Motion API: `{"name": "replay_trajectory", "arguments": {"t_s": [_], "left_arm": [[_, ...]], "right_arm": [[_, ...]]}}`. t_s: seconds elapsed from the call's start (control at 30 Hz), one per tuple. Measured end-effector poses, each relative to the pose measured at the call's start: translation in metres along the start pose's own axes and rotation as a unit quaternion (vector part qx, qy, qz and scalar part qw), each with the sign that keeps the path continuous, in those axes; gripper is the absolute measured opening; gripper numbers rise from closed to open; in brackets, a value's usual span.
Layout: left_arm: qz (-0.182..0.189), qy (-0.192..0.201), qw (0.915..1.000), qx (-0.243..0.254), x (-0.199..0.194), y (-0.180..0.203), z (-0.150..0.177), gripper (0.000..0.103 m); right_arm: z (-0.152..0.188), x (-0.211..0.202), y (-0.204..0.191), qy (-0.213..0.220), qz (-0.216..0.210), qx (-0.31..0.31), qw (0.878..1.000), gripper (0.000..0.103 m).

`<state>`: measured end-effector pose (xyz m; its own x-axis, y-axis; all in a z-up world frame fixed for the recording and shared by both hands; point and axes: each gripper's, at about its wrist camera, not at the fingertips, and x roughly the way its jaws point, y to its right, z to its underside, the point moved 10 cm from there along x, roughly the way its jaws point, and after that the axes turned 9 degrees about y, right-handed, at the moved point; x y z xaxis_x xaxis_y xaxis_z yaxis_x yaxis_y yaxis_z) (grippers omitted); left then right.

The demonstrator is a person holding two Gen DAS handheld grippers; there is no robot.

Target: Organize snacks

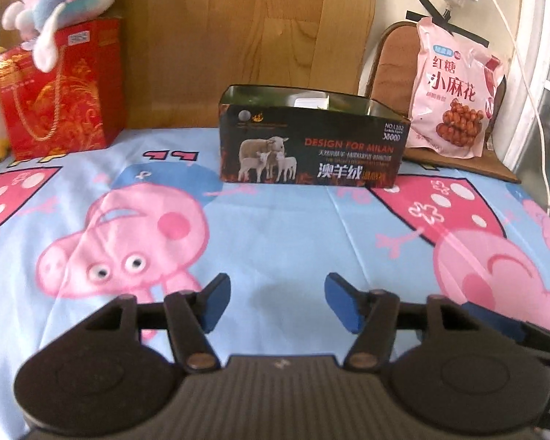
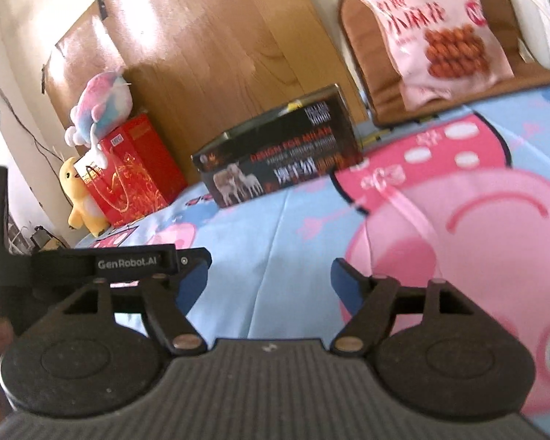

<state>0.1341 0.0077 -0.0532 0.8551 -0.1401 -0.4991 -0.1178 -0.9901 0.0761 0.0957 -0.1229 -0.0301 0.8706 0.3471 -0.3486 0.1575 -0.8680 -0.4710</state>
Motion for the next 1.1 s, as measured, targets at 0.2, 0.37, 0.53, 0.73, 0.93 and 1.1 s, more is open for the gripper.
{"name": "replay_trajectory", "arguments": {"t_s": [0.2, 0.37, 0.53, 0.73, 0.93, 1.1], "left_arm": [[-0.01, 0.014, 0.9998, 0.004, -0.019, 0.005, 0.01, 0.072], [-0.017, 0.022, 0.9996, 0.0, -0.028, 0.006, 0.012, 0.08], [-0.024, 0.028, 0.9993, 0.007, -0.031, 0.008, 0.012, 0.086], [-0.034, 0.033, 0.9989, 0.006, -0.03, 0.002, 0.014, 0.097], [-0.043, 0.041, 0.9982, 0.011, -0.031, -0.001, 0.016, 0.103], [-0.047, 0.049, 0.9975, 0.022, -0.034, 0.0, 0.015, 0.103]], "right_arm": [[0.01, -0.016, -0.004, 0.001, 0.004, 0.007, 1.0, 0.077], [0.009, -0.026, -0.005, 0.01, 0.008, 0.006, 1.0, 0.083], [0.01, -0.031, -0.002, 0.016, 0.013, 0.015, 1.0, 0.084], [0.011, -0.031, 0.003, 0.015, 0.016, 0.027, 0.999, 0.085], [0.012, -0.03, 0.005, 0.014, 0.019, 0.031, 0.999, 0.085], [0.012, -0.03, 0.006, 0.011, 0.021, 0.034, 0.999, 0.085]]}}
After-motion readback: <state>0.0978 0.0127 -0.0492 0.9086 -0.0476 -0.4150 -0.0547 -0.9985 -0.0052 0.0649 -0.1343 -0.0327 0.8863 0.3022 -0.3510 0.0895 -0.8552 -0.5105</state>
